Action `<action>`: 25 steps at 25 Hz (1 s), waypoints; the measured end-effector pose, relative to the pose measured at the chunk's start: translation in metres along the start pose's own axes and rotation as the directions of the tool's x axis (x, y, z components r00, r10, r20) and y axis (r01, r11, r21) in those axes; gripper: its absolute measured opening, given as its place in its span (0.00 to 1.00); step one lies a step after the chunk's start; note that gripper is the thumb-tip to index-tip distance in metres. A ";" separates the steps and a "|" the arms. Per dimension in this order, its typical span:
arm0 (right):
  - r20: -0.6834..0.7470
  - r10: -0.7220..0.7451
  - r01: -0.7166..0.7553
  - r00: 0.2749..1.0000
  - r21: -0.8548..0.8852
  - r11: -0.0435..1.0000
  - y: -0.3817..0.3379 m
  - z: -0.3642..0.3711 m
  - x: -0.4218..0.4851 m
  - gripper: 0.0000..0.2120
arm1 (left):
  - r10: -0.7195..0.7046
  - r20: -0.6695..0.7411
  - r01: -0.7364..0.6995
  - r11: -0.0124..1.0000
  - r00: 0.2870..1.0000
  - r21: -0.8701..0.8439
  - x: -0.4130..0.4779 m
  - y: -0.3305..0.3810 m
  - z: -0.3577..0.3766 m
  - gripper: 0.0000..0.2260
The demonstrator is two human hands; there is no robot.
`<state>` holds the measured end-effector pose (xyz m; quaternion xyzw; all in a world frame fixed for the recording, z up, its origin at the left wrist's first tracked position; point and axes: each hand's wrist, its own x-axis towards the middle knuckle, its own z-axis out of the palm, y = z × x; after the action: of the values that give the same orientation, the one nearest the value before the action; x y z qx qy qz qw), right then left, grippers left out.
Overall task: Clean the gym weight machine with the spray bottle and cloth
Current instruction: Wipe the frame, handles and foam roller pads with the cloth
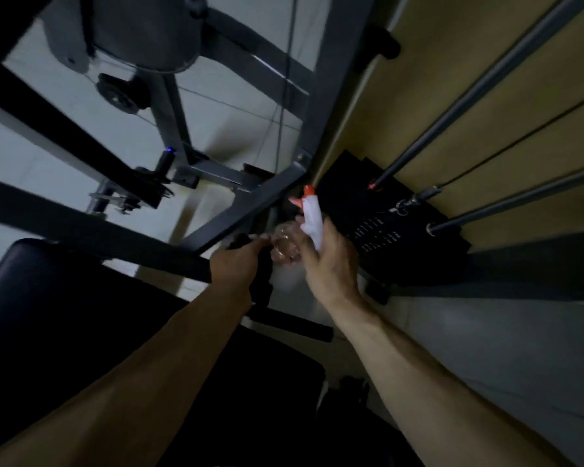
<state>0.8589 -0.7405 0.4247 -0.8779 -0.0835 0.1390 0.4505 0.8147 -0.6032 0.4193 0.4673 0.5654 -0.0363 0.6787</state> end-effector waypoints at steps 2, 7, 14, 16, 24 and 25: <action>-0.010 -0.024 0.024 1.000 -0.012 1.000 0.026 -0.038 -0.011 0.25 | -0.027 0.061 0.021 0.996 0.998 0.083 -0.006 -0.016 0.031 0.08; -0.054 0.123 -0.117 0.991 0.104 0.988 0.116 -0.115 -0.020 0.26 | -0.201 0.192 0.143 0.950 0.961 0.277 -0.013 -0.060 0.123 0.15; 0.033 0.448 -0.445 0.894 0.193 0.874 0.187 -0.153 -0.036 0.27 | -0.012 0.204 -0.066 0.925 0.979 0.374 0.005 -0.081 0.203 0.17; 0.015 0.378 -0.378 0.926 0.036 0.925 0.194 -0.150 -0.040 0.24 | 0.049 0.193 -0.140 0.859 0.980 0.492 0.013 -0.082 0.212 0.17; 0.092 0.136 -0.120 0.986 -0.167 0.979 0.184 -0.144 -0.036 0.20 | 0.133 0.393 -0.403 0.506 0.910 0.762 0.031 -0.083 0.190 0.13; 0.116 0.124 -0.109 0.985 -0.125 0.986 0.175 -0.142 -0.036 0.21 | 0.129 0.389 -0.404 0.444 0.912 0.800 0.033 -0.085 0.175 0.14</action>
<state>0.8739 -0.9609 0.3677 -0.8961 -0.0679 0.2141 0.3829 0.9056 -0.7532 0.3294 0.8179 0.2889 -0.2710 0.4173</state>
